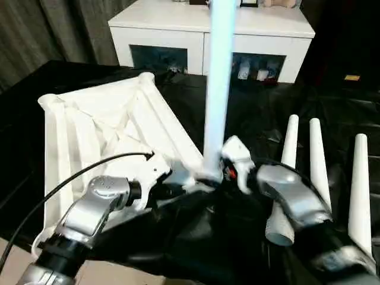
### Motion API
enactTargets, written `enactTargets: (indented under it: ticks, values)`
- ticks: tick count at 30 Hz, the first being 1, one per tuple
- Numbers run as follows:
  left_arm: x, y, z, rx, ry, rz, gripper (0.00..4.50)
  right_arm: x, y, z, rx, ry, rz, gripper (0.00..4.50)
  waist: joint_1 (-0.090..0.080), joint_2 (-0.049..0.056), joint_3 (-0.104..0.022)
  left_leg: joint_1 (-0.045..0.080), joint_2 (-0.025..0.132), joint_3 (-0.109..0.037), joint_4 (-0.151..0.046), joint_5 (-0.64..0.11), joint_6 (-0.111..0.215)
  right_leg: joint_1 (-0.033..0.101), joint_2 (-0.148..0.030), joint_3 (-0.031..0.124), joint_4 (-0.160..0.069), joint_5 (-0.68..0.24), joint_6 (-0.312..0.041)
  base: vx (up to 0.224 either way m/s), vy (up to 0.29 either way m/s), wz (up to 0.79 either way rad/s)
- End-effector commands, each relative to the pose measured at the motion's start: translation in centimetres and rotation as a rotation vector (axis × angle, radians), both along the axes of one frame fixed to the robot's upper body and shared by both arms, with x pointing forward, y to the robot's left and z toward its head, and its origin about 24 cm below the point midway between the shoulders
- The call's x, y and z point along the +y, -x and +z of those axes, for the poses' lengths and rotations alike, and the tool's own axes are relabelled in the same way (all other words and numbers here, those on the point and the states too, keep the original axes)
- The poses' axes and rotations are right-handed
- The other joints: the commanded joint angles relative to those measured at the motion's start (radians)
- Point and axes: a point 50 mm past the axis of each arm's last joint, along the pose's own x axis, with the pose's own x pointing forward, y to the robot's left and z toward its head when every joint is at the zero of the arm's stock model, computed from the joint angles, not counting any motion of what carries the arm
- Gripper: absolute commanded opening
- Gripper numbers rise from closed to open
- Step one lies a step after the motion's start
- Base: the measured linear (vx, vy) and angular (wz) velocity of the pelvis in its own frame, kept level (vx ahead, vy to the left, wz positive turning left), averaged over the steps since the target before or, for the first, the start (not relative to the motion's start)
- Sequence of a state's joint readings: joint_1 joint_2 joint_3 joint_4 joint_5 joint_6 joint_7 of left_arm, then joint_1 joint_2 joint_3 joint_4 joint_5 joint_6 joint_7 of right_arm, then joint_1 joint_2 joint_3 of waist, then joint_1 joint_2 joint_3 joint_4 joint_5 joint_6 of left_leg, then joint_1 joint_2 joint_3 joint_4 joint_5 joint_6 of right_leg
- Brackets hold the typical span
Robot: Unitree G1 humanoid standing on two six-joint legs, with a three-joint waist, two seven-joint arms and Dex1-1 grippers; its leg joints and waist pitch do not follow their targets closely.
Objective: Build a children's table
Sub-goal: Rotate leg to tighten
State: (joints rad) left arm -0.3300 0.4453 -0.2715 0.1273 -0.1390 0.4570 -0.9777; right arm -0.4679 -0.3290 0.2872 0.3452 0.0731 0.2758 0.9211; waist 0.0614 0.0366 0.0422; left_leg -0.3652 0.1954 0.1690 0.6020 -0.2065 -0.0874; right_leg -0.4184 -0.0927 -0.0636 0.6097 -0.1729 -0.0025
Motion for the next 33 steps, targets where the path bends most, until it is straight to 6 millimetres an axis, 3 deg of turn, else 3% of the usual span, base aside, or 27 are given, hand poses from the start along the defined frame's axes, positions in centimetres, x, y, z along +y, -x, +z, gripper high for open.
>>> enactTargets:
  ticks: [1,7,12,16,24,29,30,33]
  values:
    - [-0.6,-0.1,1.0,-0.027,0.042,-0.040,0.00,0.6,0.2,0.3,-0.010,-0.007,0.035,3.82,0.001,-0.004,-0.057,0.004,0.023,0.001,-0.077,-0.187,0.051,0.062,-0.040,0.039,-0.065,-0.184,-0.242,0.000,0.000,0.00]
    - [-0.5,0.1,1.1,-0.021,0.045,-0.051,0.00,0.6,0.1,0.3,0.004,-0.024,0.021,3.65,0.001,-0.004,-0.061,0.002,0.023,0.001,-0.073,-0.143,0.049,0.062,-0.037,0.038,-0.059,-0.142,-0.241,0.000,0.000,0.00]
    - [-0.5,0.2,1.0,-0.015,0.049,-0.053,0.00,0.7,0.1,0.4,0.009,-0.053,0.016,3.19,0.001,-0.003,-0.064,0.001,0.022,0.001,-0.069,-0.105,0.065,0.064,-0.036,0.037,-0.051,-0.073,-0.262,0.000,0.000,0.00]
    - [-0.5,0.2,0.9,-0.010,0.052,-0.051,0.00,0.6,0.2,0.2,0.024,-0.071,0.002,2.85,0.001,-0.005,-0.063,0.002,0.022,0.002,-0.069,-0.115,0.068,0.064,-0.037,0.036,-0.053,-0.090,-0.262,0.000,0.000,0.00]
    - [-0.7,0.2,0.7,-0.006,0.051,-0.034,0.00,1.1,0.3,-0.8,0.047,-0.088,-0.085,2.75,0.001,-0.004,-0.063,0.001,0.022,0.001,-0.070,-0.111,0.060,0.064,-0.037,0.037,-0.052,-0.092,-0.257,0.000,0.000,0.00]
    - [-1.0,-0.8,0.3,-0.030,0.019,0.075,0.00,1.7,-0.6,-1.1,0.033,-0.123,-0.281,2.74,-0.009,-0.005,-0.056,0.003,0.020,0.001,-0.078,-0.173,0.023,0.063,-0.038,0.037,-0.066,-0.204,-0.226,0.000,0.000,0.00]
    - [-1.4,-1.8,0.1,-0.049,-0.005,0.166,0.00,1.9,-1.2,-1.5,0.033,-0.141,-0.439,2.74,-0.010,-0.006,-0.057,0.005,0.020,0.000,-0.079,-0.188,0.013,0.061,-0.039,0.038,-0.070,-0.240,-0.210,0.000,0.000,0.00]
    - [-1.9,-2.7,-0.1,-0.057,-0.014,0.267,0.00,2.0,-1.7,-2.1,0.031,-0.141,-0.586,2.74,-0.012,-0.006,-0.054,0.011,0.016,-0.001,-0.083,-0.223,-0.013,0.057,-0.039,0.038,-0.078,-0.309,-0.182,0.000,0.000,0.00]
